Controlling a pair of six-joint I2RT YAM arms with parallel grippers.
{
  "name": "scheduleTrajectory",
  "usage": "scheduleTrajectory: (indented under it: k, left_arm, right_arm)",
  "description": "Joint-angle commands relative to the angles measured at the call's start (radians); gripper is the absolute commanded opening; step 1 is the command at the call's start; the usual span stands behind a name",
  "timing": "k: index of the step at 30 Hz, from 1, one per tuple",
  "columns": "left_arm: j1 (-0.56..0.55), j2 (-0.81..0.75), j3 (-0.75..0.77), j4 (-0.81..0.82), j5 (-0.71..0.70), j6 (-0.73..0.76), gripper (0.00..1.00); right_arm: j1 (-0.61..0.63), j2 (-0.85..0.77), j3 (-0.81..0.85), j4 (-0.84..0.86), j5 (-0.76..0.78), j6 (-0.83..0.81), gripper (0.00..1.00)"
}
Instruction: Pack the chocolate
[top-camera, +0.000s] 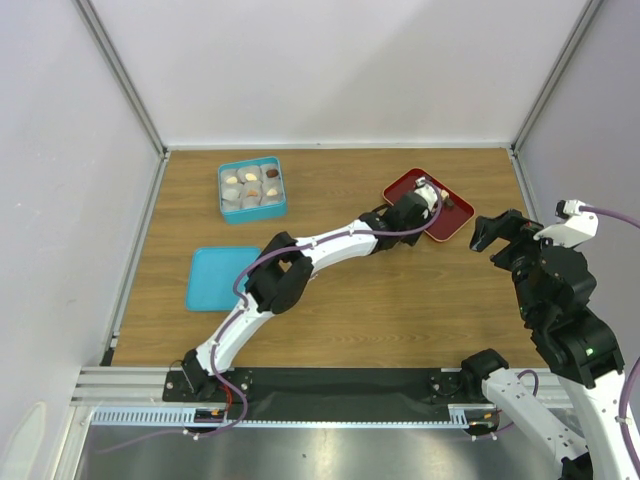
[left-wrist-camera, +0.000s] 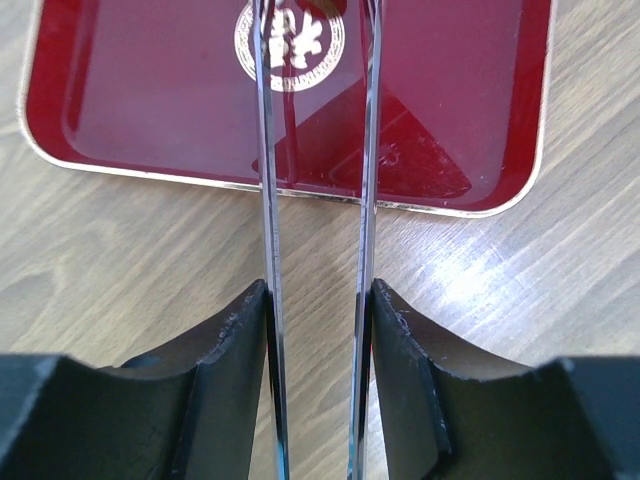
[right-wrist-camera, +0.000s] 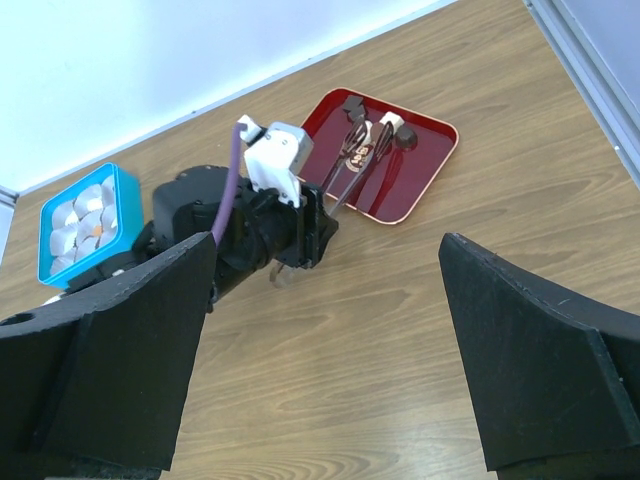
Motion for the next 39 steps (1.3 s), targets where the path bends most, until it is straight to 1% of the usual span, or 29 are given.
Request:
scheduleTrajectory:
  k: [1, 4, 8, 15, 27, 30, 33, 34, 36, 37, 38, 39]
  left_arm:
    - [0.001, -0.128, 0.022, 0.013, -0.028, 0.016, 0.49]
    - [0.001, -0.130, 0.055, -0.028, -0.049, 0.010, 0.49]
    - [0.001, -0.130, 0.072, -0.039, -0.049, 0.021, 0.49]
    - [0.001, -0.098, 0.129, -0.071, -0.020, 0.012, 0.49]
    - [0.003, -0.026, 0.203, -0.146, -0.014, -0.022, 0.48]
    - [0.004, -0.035, 0.191, -0.145, -0.026, -0.025, 0.48]
    - [0.015, -0.059, 0.168, -0.137, -0.029, -0.038, 0.48]
    - [0.018, -0.067, 0.151, -0.133, -0.022, -0.039, 0.48]
    - [0.032, -0.082, 0.135, -0.117, -0.009, -0.041, 0.48]
    - [0.040, -0.082, 0.134, -0.117, -0.002, -0.039, 0.48]
    - [0.044, -0.079, 0.137, -0.116, 0.001, -0.035, 0.48]
    - [0.049, -0.079, 0.138, -0.116, 0.004, -0.032, 0.48]
  right_arm:
    - [0.000, -0.003, -0.010, 0.044, 0.005, -0.001, 1.00]
    - [-0.001, 0.000, -0.010, 0.046, 0.005, -0.001, 1.00]
    - [-0.001, -0.008, -0.010, 0.047, 0.011, -0.003, 1.00]
    - [0.000, -0.009, -0.008, 0.044, 0.016, -0.009, 1.00]
    - [-0.001, -0.009, -0.020, 0.064, 0.017, -0.020, 1.00]
    - [-0.001, 0.067, 0.013, 0.043, 0.048, 0.020, 0.99]
    - [-0.017, 0.199, 0.050, 0.073, 0.052, 0.046, 0.97]
    - [-0.032, 0.274, 0.074, 0.074, 0.027, 0.054, 0.95]
    - [-0.124, 0.356, 0.137, 0.084, -0.045, 0.069, 0.91]
    - [-0.168, 0.432, 0.154, 0.087, -0.148, 0.080, 0.88]
    - [-0.211, 0.463, 0.168, 0.093, -0.202, 0.091, 0.86]
    - [-0.306, 0.492, 0.186, 0.106, -0.254, 0.114, 0.85]
